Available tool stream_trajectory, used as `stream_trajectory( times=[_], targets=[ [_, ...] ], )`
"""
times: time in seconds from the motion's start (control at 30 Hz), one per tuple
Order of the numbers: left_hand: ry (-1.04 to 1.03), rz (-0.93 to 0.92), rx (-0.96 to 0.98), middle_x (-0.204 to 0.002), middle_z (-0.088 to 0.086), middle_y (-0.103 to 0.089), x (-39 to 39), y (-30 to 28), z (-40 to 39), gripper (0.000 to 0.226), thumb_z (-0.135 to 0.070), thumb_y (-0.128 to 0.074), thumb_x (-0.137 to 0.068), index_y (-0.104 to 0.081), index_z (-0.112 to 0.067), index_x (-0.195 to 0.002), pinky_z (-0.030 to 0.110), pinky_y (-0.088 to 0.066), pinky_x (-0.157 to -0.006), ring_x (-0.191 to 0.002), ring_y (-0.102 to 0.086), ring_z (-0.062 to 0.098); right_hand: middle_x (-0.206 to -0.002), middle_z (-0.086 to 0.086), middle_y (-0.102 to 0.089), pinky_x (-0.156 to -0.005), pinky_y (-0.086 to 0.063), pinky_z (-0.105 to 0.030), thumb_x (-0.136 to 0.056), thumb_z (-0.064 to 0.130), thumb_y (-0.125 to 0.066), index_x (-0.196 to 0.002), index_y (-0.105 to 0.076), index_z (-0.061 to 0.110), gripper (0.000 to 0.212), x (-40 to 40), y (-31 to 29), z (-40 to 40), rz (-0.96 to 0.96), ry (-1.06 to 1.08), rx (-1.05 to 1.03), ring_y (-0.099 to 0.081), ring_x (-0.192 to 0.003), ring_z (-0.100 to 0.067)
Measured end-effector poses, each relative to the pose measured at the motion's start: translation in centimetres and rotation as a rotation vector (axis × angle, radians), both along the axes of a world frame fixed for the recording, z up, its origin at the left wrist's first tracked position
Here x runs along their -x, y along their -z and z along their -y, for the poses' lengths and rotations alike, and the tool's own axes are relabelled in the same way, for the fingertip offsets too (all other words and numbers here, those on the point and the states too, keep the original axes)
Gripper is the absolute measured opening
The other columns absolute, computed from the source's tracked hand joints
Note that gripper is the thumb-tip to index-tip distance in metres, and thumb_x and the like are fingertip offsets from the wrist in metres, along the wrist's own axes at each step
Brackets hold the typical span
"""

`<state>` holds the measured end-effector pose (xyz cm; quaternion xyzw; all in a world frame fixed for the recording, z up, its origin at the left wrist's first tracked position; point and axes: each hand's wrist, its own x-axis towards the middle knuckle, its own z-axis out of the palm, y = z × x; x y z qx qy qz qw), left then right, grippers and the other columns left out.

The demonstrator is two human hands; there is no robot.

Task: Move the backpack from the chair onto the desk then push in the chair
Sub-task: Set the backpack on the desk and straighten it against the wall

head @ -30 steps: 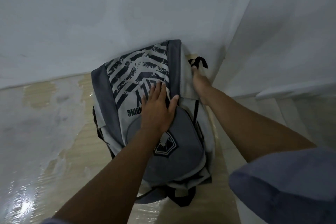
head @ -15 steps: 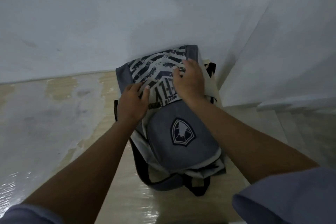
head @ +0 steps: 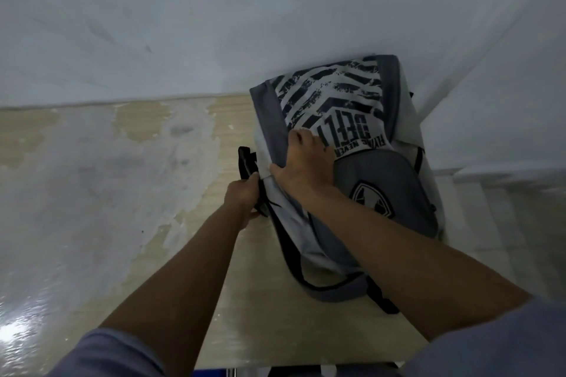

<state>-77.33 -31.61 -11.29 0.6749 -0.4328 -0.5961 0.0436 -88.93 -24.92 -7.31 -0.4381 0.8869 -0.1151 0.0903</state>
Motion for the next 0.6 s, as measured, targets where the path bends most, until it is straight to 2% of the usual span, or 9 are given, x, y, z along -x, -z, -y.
stream_trajectory(
  times=[0.03, 0.1, 0.17, 0.23, 0.33, 0.4, 0.47, 0.57, 0.6],
  targets=[
    [-0.021, -0.013, -0.002, -0.093, 0.012, -0.068, 0.2, 0.3, -0.1, 0.035, -0.039, -0.062, -0.096, -0.067, -0.004, -0.098, 0.038, -0.059, -0.062, -0.079, -0.065, 0.029, -0.14, -0.011, -0.049, -0.101, -0.039, -0.049, -0.084, 0.051, -0.067, -0.136, -0.047, 0.011, 0.069, 0.2, -0.1, -0.2, 0.013, 0.02, 0.001, -0.047, -0.126, -0.032],
    [-0.025, 0.094, 0.133, -0.093, 0.013, -0.066, -0.1, 1.2, 0.1, 0.045, -0.041, -0.072, -0.084, -0.068, -0.001, -0.104, 0.046, -0.063, -0.069, -0.08, -0.066, 0.033, -0.138, -0.01, -0.049, -0.099, -0.04, -0.048, -0.086, 0.047, -0.067, -0.133, -0.049, 0.012, 0.061, 0.1, -0.1, -0.2, 0.037, 0.054, 0.002, -0.049, -0.124, -0.032],
    [0.025, 0.225, 0.267, -0.092, 0.014, -0.066, -0.7, 1.6, 0.8, 0.049, -0.048, -0.076, -0.074, -0.069, -0.004, -0.095, 0.049, -0.063, -0.075, -0.082, -0.068, 0.036, -0.137, -0.01, -0.049, -0.099, -0.042, -0.048, -0.088, 0.041, -0.066, -0.132, -0.051, 0.012, 0.055, 0.0, 0.0, 0.1, 0.083, 0.083, 0.027, -0.051, -0.123, -0.031],
    [0.052, 0.166, 0.257, -0.08, 0.013, -0.071, -0.7, 2.1, 1.5, 0.027, -0.039, -0.076, -0.078, -0.072, -0.012, -0.077, 0.05, -0.064, -0.075, -0.078, -0.071, 0.035, -0.132, -0.009, -0.054, -0.098, -0.045, -0.047, -0.091, 0.032, -0.064, -0.126, -0.056, 0.012, 0.041, 0.3, 0.1, 0.3, 0.134, 0.098, 0.072, -0.056, -0.118, -0.029],
    [-0.009, -0.007, 0.138, -0.086, 0.014, -0.072, 0.6, 2.2, 3.2, 0.008, -0.02, -0.075, -0.086, -0.074, -0.012, -0.085, 0.047, -0.064, -0.082, -0.085, -0.071, 0.033, -0.106, -0.005, -0.063, -0.085, -0.053, -0.042, -0.092, 0.018, -0.062, -0.098, -0.064, 0.012, 0.009, 1.2, 0.1, 0.4, 0.27, 0.137, 0.203, -0.062, -0.093, -0.023],
    [-0.077, -0.11, 0.056, -0.092, 0.013, -0.073, 1.9, 1.9, 4.4, 0.01, -0.014, -0.073, -0.089, -0.073, -0.012, -0.098, 0.036, -0.065, -0.066, -0.08, -0.071, 0.028, -0.092, -0.003, -0.064, -0.076, -0.054, -0.036, -0.092, 0.015, -0.063, -0.087, -0.065, 0.013, 0.006, 1.9, 0.0, 0.2, 0.38, 0.167, 0.324, -0.058, -0.081, -0.017],
    [-0.115, -0.193, -0.009, -0.092, 0.01, -0.071, 3.1, 1.4, 5.5, 0.014, -0.011, -0.069, -0.093, -0.069, -0.011, -0.106, 0.026, -0.058, -0.047, -0.074, -0.069, 0.021, -0.087, -0.002, -0.065, -0.072, -0.051, -0.029, -0.093, 0.015, -0.065, -0.088, -0.069, 0.012, 0.007, 2.7, -0.3, -0.2, 0.442, 0.187, 0.418, -0.058, -0.078, -0.015],
    [-0.125, -0.232, -0.075, -0.108, 0.017, -0.07, 5.1, 0.5, 6.7, 0.022, -0.006, -0.065, -0.095, -0.066, 0.001, -0.116, 0.031, -0.056, -0.052, -0.08, -0.068, 0.025, -0.088, -0.001, -0.071, -0.07, -0.048, -0.016, -0.092, 0.014, -0.068, -0.097, -0.075, 0.008, 0.01, 3.5, -1.0, -0.4, 0.493, 0.219, 0.543, -0.064, -0.08, -0.014],
    [-0.112, -0.225, -0.079, -0.113, 0.02, -0.07, 5.9, 0.2, 7.0, 0.028, -0.005, -0.066, -0.095, -0.064, 0.004, -0.121, 0.033, -0.056, -0.051, -0.082, -0.068, 0.027, -0.091, -0.003, -0.074, -0.072, -0.05, -0.015, -0.092, 0.014, -0.069, -0.1, -0.075, 0.006, 0.013, 3.7, -1.3, -0.4, 0.508, 0.225, 0.574, -0.066, -0.082, -0.014]
  ],
)
